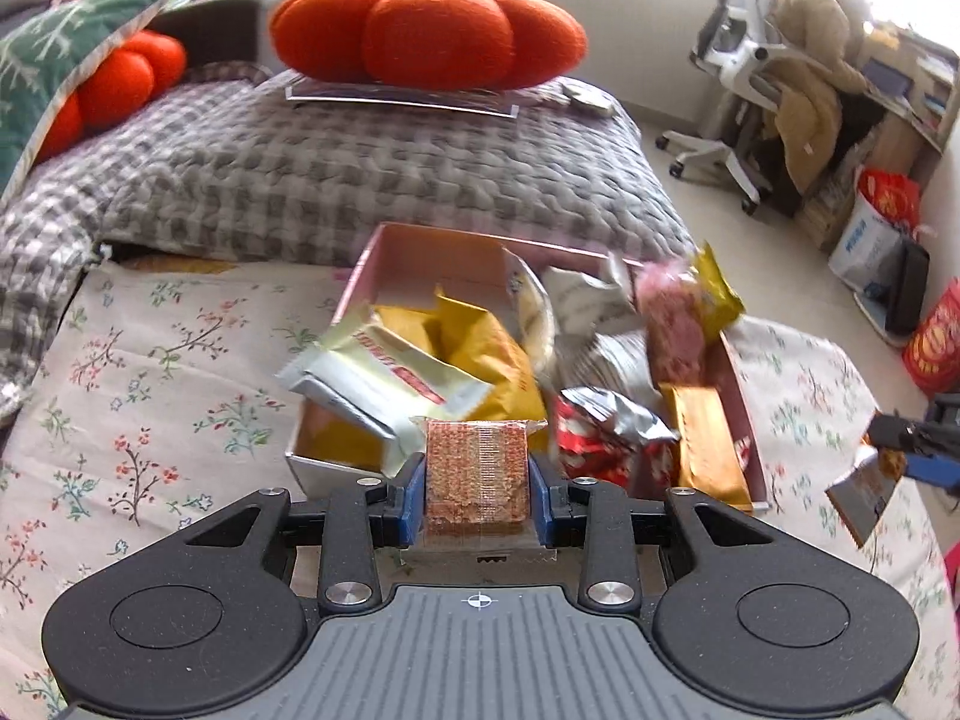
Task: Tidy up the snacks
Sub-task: 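Lower the wafer and cookie packet into the box and open both grippers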
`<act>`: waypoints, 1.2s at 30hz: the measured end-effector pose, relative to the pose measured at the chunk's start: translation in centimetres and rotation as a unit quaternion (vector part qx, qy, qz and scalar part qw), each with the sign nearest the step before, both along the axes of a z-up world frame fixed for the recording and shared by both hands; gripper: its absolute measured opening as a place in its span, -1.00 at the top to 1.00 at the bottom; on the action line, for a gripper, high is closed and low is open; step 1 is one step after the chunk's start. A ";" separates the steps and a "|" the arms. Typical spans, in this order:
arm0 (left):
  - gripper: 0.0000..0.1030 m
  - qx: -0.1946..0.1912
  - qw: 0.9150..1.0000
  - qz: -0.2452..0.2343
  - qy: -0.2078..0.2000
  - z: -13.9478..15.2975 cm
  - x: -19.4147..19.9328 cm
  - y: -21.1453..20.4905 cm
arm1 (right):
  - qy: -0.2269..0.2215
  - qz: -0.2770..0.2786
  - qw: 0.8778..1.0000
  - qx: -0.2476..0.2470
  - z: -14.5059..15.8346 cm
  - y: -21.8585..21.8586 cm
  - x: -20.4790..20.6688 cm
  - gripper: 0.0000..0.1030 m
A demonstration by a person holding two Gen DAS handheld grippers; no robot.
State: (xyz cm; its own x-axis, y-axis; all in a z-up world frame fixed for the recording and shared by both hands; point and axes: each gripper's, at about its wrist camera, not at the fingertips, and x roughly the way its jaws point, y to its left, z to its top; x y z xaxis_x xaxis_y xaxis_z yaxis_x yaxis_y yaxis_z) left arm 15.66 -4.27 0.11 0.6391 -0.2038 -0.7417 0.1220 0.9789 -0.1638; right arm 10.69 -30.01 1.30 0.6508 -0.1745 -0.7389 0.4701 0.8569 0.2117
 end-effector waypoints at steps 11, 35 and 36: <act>0.38 -0.039 0.999 -0.004 -0.027 0.2 1.5 1.1 | -0.059 0.032 0.997 0.049 0.2 1.7 0.2 0.28; 0.32 -0.045 0.996 -0.068 -0.031 -2.5 3.5 -1.1 | -0.104 0.153 0.983 0.011 -1.0 9.2 3.1 0.28; 0.31 -0.050 0.996 -0.068 -0.030 -2.7 3.6 -1.0 | -0.106 0.157 0.982 0.004 -1.1 9.5 3.2 0.28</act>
State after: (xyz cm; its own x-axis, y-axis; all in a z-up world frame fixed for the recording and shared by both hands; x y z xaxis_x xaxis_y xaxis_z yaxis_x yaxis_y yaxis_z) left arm 19.29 -5.27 -2.59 0.6432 -0.3612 -0.6751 0.2639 0.9323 -0.2474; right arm 13.85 -20.48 0.19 0.8103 0.0652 -0.5824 0.1272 0.9505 0.2835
